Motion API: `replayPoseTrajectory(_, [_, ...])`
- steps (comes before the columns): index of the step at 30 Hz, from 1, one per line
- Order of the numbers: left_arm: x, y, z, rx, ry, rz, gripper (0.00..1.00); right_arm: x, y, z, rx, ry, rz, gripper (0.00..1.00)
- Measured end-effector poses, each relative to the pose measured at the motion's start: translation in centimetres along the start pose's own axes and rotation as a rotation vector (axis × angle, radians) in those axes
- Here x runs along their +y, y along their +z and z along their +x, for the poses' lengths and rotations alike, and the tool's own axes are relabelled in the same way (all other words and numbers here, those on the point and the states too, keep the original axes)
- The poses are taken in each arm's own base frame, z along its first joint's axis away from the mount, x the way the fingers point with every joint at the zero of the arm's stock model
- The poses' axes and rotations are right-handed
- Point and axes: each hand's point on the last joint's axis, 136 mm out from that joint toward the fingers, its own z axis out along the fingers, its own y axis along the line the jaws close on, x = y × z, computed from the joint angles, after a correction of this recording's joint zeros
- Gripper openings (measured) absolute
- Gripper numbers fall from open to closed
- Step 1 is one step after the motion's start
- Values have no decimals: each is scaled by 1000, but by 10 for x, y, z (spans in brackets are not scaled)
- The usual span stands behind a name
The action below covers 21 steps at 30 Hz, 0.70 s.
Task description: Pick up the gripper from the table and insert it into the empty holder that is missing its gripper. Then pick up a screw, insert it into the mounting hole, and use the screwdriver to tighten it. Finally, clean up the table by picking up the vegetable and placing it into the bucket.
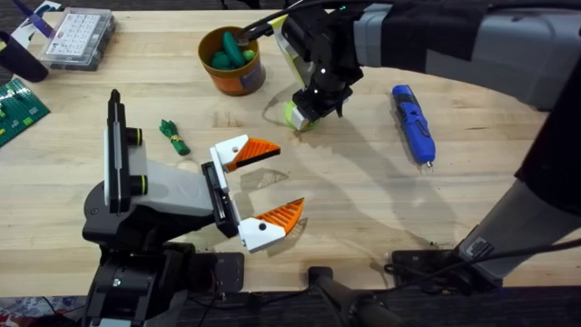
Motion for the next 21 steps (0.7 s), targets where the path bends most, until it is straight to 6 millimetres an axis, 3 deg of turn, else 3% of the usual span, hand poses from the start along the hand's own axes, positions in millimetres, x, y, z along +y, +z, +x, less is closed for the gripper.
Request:
replayPoseTrajectory(15, [0, 0, 0, 0, 0, 0, 987, 0, -2, 1, 1, -1, 0, 446])
replayPoseTrajectory(18, [0, 0, 0, 0, 0, 0, 987, 0, -11, 0, -17, 0, -1, 446])
replayPoseTrajectory(21, [0, 0, 0, 0, 0, 0, 987, -1, -33, -6, -74, 2, -3, 446])
